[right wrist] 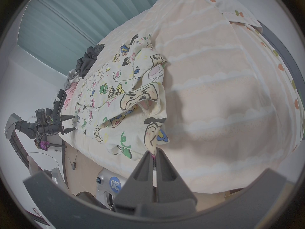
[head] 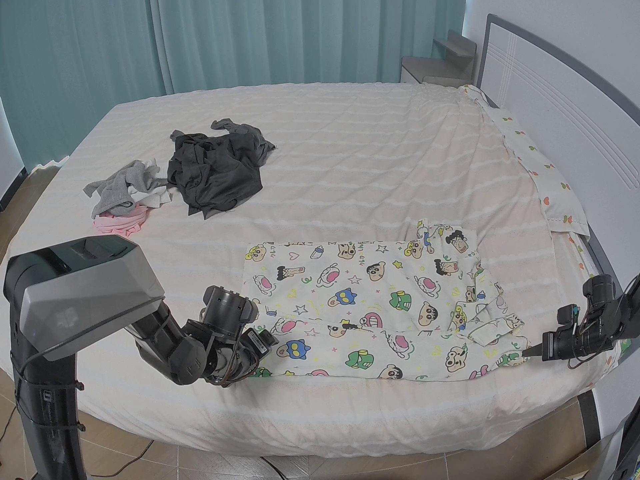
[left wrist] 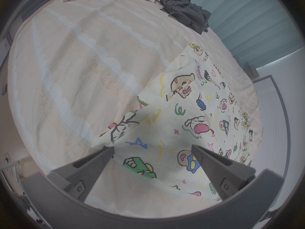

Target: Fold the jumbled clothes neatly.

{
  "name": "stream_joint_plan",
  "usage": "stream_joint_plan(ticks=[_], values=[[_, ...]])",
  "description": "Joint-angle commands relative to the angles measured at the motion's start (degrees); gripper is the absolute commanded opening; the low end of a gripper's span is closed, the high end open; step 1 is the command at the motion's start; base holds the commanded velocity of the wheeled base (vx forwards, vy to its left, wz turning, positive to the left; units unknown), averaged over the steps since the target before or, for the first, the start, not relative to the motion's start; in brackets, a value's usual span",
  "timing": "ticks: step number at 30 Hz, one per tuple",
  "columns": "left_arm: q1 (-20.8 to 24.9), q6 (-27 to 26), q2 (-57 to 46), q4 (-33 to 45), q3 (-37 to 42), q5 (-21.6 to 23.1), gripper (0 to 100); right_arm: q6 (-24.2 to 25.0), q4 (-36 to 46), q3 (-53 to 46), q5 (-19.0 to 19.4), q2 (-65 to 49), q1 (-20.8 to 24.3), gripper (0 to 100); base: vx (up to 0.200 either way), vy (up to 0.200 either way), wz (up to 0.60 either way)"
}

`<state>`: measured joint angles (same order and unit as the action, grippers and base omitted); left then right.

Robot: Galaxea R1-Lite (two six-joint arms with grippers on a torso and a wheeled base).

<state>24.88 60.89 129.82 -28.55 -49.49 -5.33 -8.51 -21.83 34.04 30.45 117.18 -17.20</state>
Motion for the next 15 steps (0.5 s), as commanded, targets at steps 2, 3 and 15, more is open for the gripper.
stream_joint_plan(ticks=[2, 3, 15], values=[[-0.01, 0.02, 0.08, -0.01, 0.10, -0.03, 100, -0.37, 0.21, 0.68, -0.04, 1.12, 1.03, 0, 0.000, 0.000, 0.00], [-0.01, 0.19, 0.08, -0.01, 0.10, -0.03, 100, -0.37, 0.21, 0.68, -0.04, 1.21, 1.03, 0, 0.000, 0.000, 0.00], [-0.62, 0.46, -3.87, 0.07, 0.98, 0.05, 100, -0.37, 0.21, -0.02, -2.33, 0.42, -1.34, 100, 0.000, 0.000, 0.00]])
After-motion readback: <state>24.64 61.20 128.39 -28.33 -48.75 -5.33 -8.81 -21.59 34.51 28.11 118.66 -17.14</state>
